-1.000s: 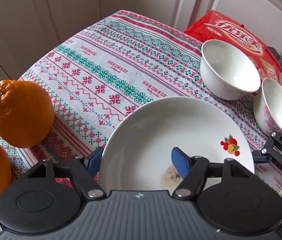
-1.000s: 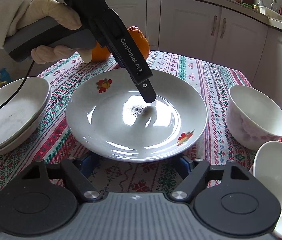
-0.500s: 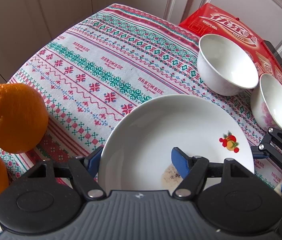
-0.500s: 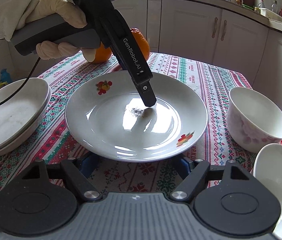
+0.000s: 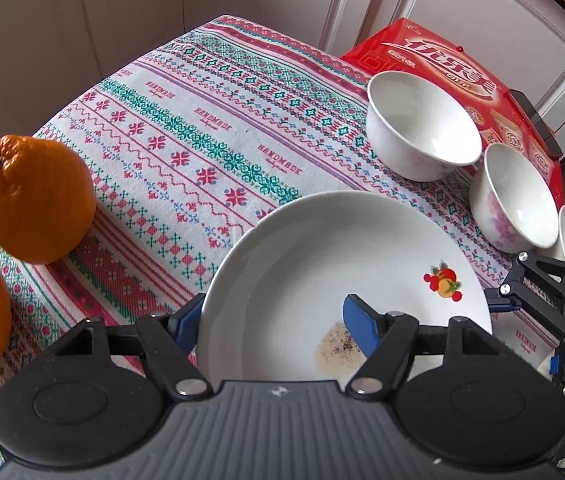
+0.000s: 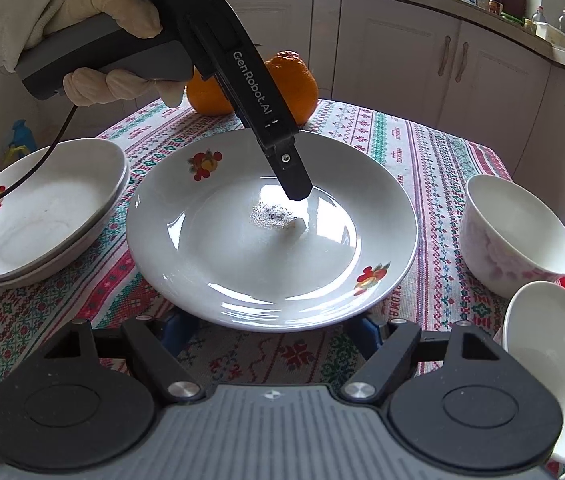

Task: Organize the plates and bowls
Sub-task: 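Lift the stained plate with the left gripper toward the plate stack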

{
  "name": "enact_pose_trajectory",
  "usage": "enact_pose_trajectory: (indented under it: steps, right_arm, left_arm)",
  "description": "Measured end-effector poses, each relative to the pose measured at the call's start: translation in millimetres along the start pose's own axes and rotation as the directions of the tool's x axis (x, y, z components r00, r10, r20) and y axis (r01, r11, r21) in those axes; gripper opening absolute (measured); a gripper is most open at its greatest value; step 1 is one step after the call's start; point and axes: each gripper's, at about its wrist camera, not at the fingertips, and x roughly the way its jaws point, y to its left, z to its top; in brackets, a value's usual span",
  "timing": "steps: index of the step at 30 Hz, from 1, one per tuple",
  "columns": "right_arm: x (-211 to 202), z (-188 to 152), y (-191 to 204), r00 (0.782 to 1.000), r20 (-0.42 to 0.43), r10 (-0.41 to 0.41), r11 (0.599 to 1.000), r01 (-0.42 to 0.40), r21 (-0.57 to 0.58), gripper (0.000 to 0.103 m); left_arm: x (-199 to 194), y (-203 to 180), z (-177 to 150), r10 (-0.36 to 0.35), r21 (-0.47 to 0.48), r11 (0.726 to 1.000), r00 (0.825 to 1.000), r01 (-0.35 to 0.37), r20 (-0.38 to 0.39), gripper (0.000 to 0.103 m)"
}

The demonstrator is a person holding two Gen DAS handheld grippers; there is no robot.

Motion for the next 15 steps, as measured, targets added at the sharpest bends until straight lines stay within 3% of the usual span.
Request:
enact_pose_trajectory:
  steps: [15]
  right_arm:
    - [-42.5,-0.1,16.5,0.998,0.035,0.045,0.998,-0.043,-0.051,0.083]
  left_arm:
    - [-46.5,-23.6,-38.1,0.029,-0.048,0.998,0.998,-0.026,0.058,0.072]
